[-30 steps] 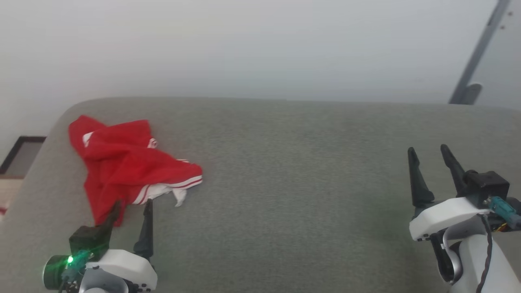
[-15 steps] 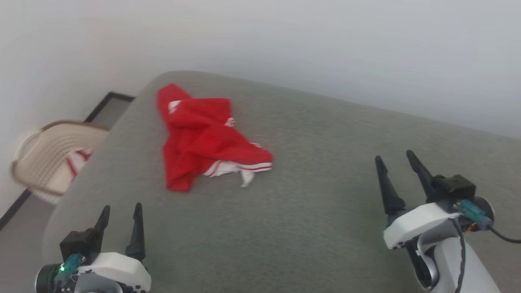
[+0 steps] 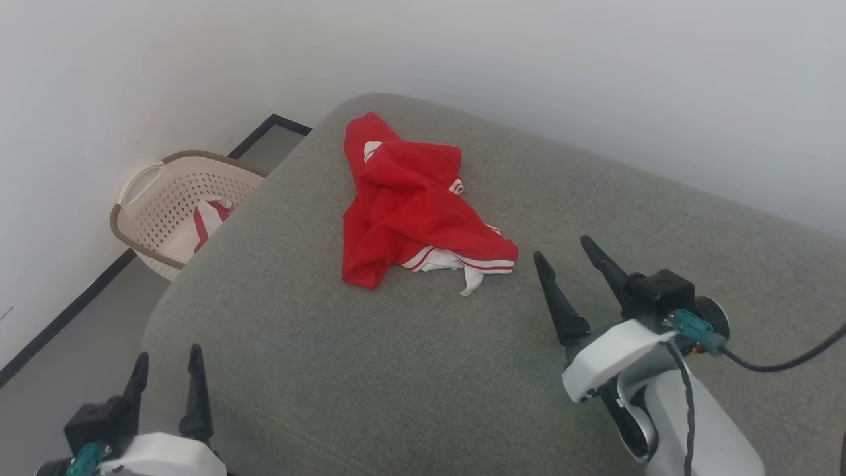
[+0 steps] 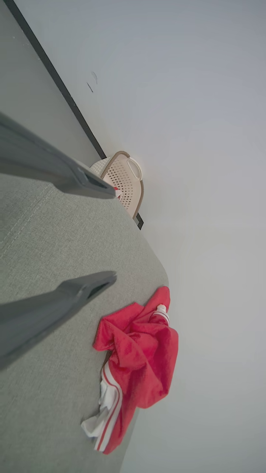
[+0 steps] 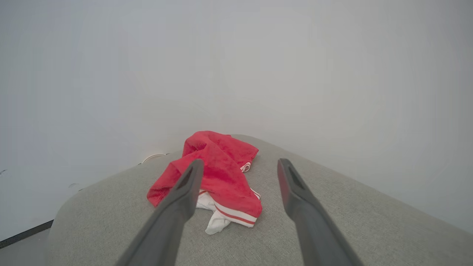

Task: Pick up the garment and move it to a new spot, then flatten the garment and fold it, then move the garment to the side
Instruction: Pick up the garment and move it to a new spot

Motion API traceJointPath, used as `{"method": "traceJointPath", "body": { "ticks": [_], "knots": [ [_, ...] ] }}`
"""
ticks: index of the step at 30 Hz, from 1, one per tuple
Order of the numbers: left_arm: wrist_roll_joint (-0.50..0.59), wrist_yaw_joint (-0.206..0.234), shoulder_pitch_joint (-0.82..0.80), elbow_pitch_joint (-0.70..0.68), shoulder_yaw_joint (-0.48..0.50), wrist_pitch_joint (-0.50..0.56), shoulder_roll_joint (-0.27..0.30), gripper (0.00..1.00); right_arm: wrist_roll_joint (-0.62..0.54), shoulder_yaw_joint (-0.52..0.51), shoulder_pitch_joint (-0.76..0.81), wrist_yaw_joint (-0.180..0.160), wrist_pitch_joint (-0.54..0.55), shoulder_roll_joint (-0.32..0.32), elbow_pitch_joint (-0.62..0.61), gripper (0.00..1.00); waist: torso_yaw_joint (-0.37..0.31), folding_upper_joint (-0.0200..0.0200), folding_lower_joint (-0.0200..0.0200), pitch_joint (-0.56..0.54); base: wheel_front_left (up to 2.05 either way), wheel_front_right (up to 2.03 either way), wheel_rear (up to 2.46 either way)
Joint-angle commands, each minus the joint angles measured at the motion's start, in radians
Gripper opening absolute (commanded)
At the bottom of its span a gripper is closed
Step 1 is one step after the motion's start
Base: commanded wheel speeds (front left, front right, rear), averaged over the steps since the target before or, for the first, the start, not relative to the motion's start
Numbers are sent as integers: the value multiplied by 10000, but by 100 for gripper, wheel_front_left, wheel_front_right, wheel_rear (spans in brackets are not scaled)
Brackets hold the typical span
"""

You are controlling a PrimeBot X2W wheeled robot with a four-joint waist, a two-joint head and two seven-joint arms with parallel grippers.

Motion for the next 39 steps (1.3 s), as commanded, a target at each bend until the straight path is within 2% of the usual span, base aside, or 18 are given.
{"method": "traceJointPath", "body": {
  "ticks": [1,5,9,13,16,19,23,29,30,31,32,39],
  "knots": [
    [-83,20,104,-105,82,-50,-36,100,67,68,-143,1,-30,34,44,100,-2,0,0,18,0,0,0],
    [-147,-45,55,-124,43,-50,-118,100,143,171,-164,1,-30,10,83,100,-42,0,0,65,0,0,0],
    [47,-155,-616,202,-658,-50,35,100,97,-98,66,1,-28,-98,6,100,-180,0,0,242,0,0,0],
    [-63,-196,-1957,670,-1678,-50,424,100,-108,-113,-221,1,-28,-241,-142,100,-959,0,0,1025,0,0,0],
    [-580,-200,-3464,1378,-2716,102,957,100,-178,-192,-443,1,-28,-374,-179,100,-1611,0,0,1655,0,0,0],
    [-1616,-200,-4993,2248,-3487,593,1519,100,-259,-229,-710,1,-28,-414,-259,100,-2268,0,0,2279,0,0,0],
    [-3453,-202,-6767,3492,-4235,2135,2204,100,-299,-390,-980,1,-28,-447,-376,100,-2989,0,0,2903,0,0,0],
    [-5878,-204,-8289,5091,-4485,5293,3266,100,-363,-500,-1299,1,-28,-232,-581,100,-3931,0,0,3491,0,0,0],
    [-6138,-204,-8435,5268,-4515,5730,3407,100,-377,-526,-1332,1,-28,-209,-619,100,-4076,0,0,3595,0,0,0],
    [-6138,-204,-8435,5268,-4515,5730,3407,100,-377,-526,-1332,1,-28,-209,-619,100,-4076,0,0,3595,0,0,0],
    [-6562,-204,-8666,5607,-4651,6586,3723,100,-373,-551,-1453,1,-27,-158,-697,100,-4355,0,0,3825,0,0,0],
    [-7225,-205,-9041,6403,-5080,8015,4199,100,-491,-697,-1670,1,-27,-25,-925,100,-4965,0,0,4565,0,0,0]
  ]
}}
